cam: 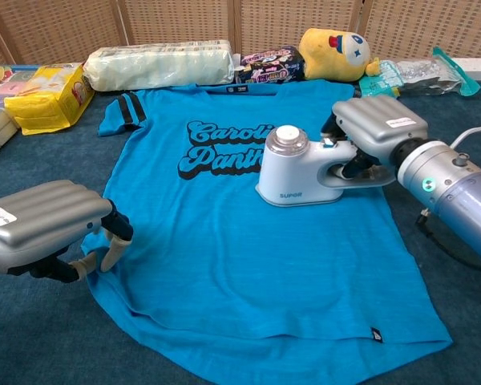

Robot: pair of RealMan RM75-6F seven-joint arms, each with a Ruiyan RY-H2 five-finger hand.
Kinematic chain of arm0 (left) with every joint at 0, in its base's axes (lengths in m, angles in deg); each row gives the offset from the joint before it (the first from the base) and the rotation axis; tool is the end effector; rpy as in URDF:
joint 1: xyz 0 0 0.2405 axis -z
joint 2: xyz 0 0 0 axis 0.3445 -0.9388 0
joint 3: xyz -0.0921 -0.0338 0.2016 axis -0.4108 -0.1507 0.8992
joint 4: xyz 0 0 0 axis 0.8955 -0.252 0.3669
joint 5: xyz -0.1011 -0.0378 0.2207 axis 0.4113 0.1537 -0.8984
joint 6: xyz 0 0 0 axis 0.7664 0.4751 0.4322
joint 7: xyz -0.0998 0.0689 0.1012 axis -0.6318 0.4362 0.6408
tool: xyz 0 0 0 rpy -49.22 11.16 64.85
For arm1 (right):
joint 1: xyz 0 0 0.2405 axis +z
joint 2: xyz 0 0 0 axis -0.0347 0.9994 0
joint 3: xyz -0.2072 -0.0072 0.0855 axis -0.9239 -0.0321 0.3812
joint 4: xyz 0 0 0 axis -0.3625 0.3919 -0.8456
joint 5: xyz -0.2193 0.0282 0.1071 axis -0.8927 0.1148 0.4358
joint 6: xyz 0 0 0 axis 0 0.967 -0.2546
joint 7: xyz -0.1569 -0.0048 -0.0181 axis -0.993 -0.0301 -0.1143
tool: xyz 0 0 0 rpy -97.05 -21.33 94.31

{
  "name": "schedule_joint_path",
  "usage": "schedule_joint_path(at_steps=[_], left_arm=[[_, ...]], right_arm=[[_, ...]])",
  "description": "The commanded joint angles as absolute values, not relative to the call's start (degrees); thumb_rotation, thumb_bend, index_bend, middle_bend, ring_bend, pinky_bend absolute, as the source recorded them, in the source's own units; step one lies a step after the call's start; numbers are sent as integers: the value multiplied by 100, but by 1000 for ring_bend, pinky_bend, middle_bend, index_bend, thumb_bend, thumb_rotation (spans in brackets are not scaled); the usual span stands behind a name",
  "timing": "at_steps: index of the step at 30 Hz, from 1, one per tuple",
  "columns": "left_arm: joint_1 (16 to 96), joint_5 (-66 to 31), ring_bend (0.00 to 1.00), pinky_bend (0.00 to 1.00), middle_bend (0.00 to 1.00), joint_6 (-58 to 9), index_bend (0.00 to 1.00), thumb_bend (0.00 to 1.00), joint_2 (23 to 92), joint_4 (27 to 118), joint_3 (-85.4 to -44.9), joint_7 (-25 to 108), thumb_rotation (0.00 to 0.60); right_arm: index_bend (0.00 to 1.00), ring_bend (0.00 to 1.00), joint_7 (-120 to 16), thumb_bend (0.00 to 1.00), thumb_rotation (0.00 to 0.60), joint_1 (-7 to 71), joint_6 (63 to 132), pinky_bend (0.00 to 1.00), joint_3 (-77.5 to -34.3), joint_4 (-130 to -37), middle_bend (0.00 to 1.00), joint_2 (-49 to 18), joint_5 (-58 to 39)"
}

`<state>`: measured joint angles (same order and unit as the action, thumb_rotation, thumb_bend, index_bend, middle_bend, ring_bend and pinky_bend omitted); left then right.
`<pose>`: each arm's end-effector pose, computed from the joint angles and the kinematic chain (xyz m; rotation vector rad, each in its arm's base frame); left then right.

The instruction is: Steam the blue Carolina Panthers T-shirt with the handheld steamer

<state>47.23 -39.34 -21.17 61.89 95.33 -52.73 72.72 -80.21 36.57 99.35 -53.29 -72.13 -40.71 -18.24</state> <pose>-0.1469 0.2018 -0.0831 -2.1395 -0.7865 -0.8106 -0.1285 -0.3460 -0.0950 1.6987 -0.7095 0.9264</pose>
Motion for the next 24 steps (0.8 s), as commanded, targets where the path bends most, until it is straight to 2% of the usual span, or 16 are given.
schedule_joint_path(at_steps=[1,14,24], left_arm=[[4723,-3940,395,375,521,-2121,641,553,6189,9531,-5271,7270,600],[4696,-3977,395,375,521,-2170,641,554,6154,9526,-5254,7238,600],[4680,-4015,395,376,521,-2189,641,554,6150,9547,-5232,7233,600]], right_arm=[[715,759,-8176,333,600,3559,9984,719,-5460,-7498,734,-3957,-1869],[716,759,-8554,332,600,3205,10057,719,-5872,-8778,734,-3482,-1893],[716,759,-8732,333,600,3123,10063,719,-5941,-9159,733,-3368,-1846]])
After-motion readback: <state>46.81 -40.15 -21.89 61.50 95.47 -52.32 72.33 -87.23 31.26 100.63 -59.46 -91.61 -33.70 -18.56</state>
